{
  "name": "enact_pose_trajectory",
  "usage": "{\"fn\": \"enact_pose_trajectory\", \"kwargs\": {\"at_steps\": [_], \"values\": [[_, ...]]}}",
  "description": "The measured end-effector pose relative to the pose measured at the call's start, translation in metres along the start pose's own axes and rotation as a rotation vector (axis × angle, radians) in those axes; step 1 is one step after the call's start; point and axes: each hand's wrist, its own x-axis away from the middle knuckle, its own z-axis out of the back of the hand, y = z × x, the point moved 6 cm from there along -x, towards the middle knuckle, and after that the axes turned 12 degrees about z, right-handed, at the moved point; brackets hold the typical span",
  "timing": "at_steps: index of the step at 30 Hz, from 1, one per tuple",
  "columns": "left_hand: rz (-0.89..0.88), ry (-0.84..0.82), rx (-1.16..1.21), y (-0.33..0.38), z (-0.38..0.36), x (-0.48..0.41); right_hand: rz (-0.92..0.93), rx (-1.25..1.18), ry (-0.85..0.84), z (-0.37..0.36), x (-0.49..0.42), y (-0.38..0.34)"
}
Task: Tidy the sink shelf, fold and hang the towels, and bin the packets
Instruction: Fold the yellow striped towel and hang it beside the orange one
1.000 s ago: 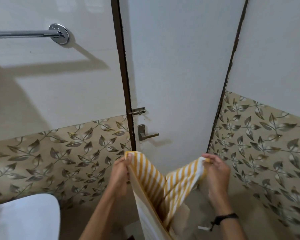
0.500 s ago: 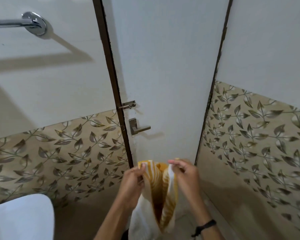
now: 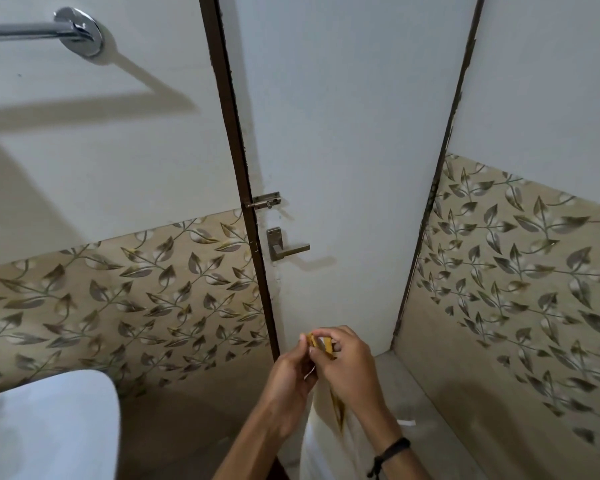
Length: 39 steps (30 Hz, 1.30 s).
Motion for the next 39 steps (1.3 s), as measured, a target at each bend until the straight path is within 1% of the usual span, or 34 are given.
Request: {"fn": "enact_pose_trajectory", "kwargs": {"at_steps": [4, 6, 12, 15, 18, 21, 23, 25, 28, 31, 33, 34, 37, 39], "values": [[-0.049, -0.004, -0.113, 0.004, -0.004, 0.002, 0.003, -0.009, 0.041, -0.001, -0.001, 0.003], [-0.065, 0.023, -0.151, 0.005, -0.004, 0.002, -0.016, -0.04, 0.046, -0.001, 0.0, 0.006], [-0.064, 0.128, -0.131, 0.006, -0.001, -0.004, -0.113, -0.262, 0.082, 0.003, 0.001, 0.014], [-0.087, 0.073, -0.185, 0.007, -0.01, 0.001, -0.114, -0.304, 0.097, 0.003, -0.001, 0.017], [-0.115, 0.046, -0.218, 0.006, -0.011, 0.001, -0.095, -0.311, 0.052, 0.003, -0.004, 0.017], [-0.101, 0.14, -0.179, 0.014, 0.002, -0.005, -0.081, -0.291, 0.054, 0.014, -0.009, 0.018], [-0.098, 0.235, -0.113, 0.028, 0.021, -0.007, -0.029, -0.193, 0.099, 0.037, -0.016, 0.022], [-0.131, 0.343, -0.064, 0.048, 0.054, -0.007, -0.014, -0.089, 0.174, 0.073, -0.021, 0.035], [-0.195, 0.467, -0.003, 0.08, 0.111, 0.001, -0.099, 0.058, 0.316, 0.137, -0.02, 0.06], [-0.229, 0.563, 0.146, 0.103, 0.15, 0.009, -0.151, 0.134, 0.462, 0.185, -0.018, 0.066], [-0.243, 0.544, 0.183, 0.109, 0.152, 0.008, -0.117, 0.109, 0.501, 0.188, -0.022, 0.056], [-0.238, 0.512, 0.162, 0.108, 0.142, 0.006, -0.093, 0.086, 0.491, 0.18, -0.025, 0.047], [-0.205, 0.35, 0.005, 0.087, 0.082, 0.0, 0.013, 0.061, 0.37, 0.128, -0.033, 0.021], [-0.17, 0.254, -0.094, 0.066, 0.04, -0.004, 0.047, 0.042, 0.274, 0.085, -0.035, 0.016]]}}
